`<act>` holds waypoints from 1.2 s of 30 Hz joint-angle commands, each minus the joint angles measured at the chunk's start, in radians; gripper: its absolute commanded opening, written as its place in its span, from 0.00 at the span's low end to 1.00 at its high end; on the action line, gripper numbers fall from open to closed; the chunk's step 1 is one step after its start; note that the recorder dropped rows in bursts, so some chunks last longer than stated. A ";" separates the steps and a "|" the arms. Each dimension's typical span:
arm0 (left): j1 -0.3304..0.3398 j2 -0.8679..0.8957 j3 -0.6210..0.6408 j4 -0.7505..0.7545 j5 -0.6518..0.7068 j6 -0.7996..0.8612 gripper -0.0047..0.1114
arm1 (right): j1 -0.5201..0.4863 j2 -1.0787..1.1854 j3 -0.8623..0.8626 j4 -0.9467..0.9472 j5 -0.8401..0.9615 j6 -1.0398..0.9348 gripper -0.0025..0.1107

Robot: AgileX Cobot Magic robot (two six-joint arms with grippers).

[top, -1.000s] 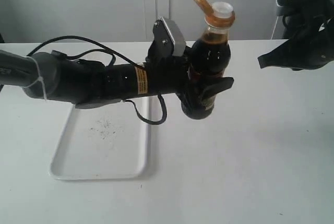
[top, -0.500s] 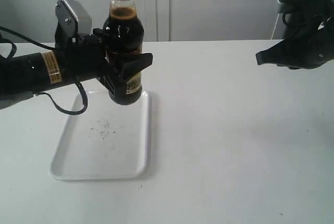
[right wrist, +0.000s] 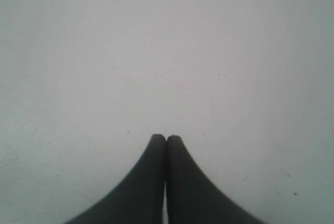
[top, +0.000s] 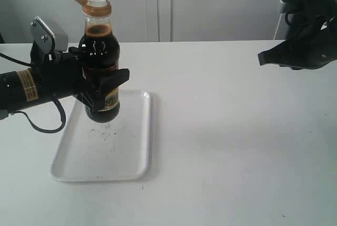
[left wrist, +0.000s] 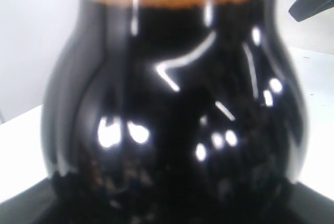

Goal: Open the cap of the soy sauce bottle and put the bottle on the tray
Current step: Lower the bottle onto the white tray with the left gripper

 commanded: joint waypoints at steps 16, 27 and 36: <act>0.004 0.043 0.016 -0.168 -0.087 0.033 0.04 | -0.009 -0.002 -0.004 0.007 0.017 0.004 0.02; 0.004 0.072 0.016 -0.197 -0.087 0.069 0.04 | -0.009 -0.002 -0.004 0.009 0.019 0.007 0.02; -0.004 0.086 0.014 -0.223 -0.087 0.080 0.04 | -0.009 -0.002 -0.004 0.009 0.019 0.007 0.02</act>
